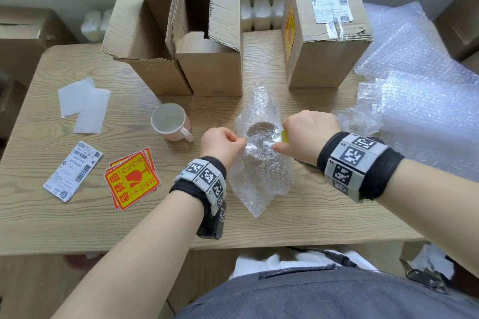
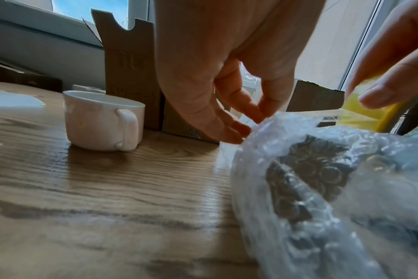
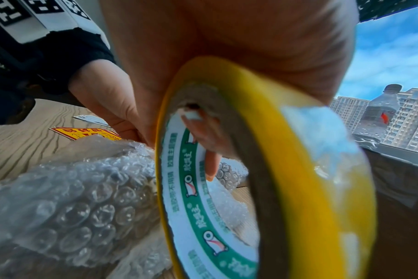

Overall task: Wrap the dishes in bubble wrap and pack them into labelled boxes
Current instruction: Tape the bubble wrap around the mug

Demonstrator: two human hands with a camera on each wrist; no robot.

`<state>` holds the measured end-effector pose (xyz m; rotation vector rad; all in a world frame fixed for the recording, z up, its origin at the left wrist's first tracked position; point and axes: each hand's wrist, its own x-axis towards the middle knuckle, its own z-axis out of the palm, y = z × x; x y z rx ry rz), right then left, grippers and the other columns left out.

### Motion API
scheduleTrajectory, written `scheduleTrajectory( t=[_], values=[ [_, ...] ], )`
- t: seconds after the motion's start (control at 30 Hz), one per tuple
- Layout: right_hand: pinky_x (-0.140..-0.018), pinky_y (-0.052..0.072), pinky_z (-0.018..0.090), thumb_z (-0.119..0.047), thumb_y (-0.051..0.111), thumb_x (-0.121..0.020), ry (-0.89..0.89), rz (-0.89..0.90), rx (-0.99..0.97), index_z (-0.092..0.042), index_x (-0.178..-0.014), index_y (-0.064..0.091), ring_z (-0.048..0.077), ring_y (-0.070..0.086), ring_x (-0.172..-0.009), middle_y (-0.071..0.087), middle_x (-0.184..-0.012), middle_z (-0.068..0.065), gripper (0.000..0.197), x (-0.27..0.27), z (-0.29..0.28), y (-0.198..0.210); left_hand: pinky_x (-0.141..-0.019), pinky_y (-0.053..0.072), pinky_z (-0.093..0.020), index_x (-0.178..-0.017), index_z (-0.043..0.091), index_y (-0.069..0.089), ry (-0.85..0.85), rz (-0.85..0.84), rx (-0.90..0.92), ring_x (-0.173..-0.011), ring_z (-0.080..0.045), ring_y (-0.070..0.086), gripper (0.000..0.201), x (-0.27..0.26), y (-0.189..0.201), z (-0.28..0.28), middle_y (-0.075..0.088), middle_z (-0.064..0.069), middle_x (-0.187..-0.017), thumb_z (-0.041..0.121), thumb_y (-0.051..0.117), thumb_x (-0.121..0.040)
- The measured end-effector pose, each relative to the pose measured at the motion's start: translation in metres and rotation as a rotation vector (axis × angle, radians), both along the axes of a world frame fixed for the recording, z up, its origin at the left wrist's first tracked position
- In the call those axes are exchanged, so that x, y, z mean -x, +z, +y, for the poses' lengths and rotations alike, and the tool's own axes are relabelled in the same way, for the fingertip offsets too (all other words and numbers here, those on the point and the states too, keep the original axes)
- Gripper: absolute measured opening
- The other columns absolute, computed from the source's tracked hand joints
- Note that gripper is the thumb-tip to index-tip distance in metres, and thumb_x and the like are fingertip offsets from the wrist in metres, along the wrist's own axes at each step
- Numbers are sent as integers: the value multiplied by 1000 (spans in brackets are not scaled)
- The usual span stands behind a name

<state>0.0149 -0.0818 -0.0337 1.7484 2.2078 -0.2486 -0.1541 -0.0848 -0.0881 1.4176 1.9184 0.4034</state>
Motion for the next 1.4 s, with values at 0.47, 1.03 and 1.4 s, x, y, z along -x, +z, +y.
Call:
scheduleTrajectory(
  t=[0.47, 1.03, 1.4],
  values=[
    [-61, 42, 27, -64, 45, -86, -4, 61, -20, -19, -86, 56, 20, 54, -75, 47, -70, -5, 46, -13, -6, -9, -105, 35, -33, -133, 18, 50, -325, 374, -370, -127, -21, 42, 40, -5, 6, -28, 47, -2, -137, 29, 54, -94],
    [-64, 38, 31, -60, 30, -94, -230, 346, 191, -21, -66, 53, 24, 55, -83, 58, -75, 0, 53, -49, 5, -38, -116, -5, -29, -146, 7, -21, -631, 465, 103, -140, -18, -30, 78, -29, -16, -49, -35, -7, -151, 52, 20, -97],
    [-75, 37, 30, -41, 18, -102, -157, 347, 355, -5, -83, 53, 28, 54, -84, 57, -82, 14, 53, -32, 10, -44, -116, -8, -30, -150, 11, -12, -615, 435, 87, -142, -13, -26, 69, -21, -20, -37, -30, -3, -154, 47, 20, -100]
  ],
)
